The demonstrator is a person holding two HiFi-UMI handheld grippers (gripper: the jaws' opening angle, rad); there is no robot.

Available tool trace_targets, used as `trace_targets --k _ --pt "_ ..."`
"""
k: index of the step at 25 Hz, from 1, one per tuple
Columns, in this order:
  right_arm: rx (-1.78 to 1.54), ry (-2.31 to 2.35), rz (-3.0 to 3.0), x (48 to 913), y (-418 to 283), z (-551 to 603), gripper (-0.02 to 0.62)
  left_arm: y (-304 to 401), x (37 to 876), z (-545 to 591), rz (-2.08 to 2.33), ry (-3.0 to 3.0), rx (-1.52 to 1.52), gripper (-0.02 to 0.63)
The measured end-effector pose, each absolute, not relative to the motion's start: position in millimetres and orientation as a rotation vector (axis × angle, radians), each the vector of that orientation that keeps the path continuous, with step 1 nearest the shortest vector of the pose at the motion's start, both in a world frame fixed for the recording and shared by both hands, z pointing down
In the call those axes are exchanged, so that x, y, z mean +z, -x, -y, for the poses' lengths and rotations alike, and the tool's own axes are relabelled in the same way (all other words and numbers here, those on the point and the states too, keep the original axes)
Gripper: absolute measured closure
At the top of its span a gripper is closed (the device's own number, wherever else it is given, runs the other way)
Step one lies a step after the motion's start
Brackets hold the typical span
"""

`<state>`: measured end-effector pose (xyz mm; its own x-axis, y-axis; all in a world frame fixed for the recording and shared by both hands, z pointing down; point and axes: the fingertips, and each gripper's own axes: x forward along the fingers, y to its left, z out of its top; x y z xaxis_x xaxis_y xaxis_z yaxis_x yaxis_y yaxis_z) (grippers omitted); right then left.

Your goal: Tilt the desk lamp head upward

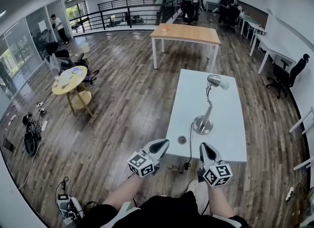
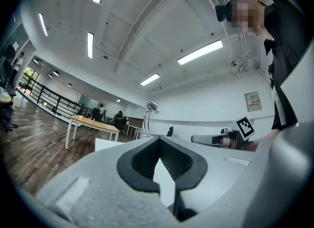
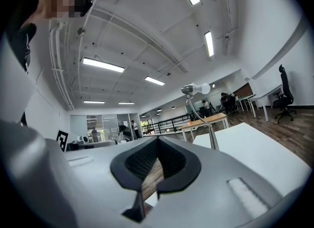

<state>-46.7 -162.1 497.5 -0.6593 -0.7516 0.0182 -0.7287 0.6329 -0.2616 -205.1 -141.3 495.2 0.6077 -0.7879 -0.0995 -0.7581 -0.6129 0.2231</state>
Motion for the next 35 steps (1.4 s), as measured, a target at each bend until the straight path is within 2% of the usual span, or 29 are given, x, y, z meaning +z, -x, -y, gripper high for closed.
trace_targets --k 20,35 --pt "-0.285 1.276 -2.779 470.7 -21.3 130.2 0.592 161.3 476.8 100.3 1.379 -2.643 -0.396 0.606" --pt "-0.269 1.241 -2.77 458.7 -24.4 134.8 0.592 151.3 469.2 111.7 1.385 -2.635 -0.378 0.606"
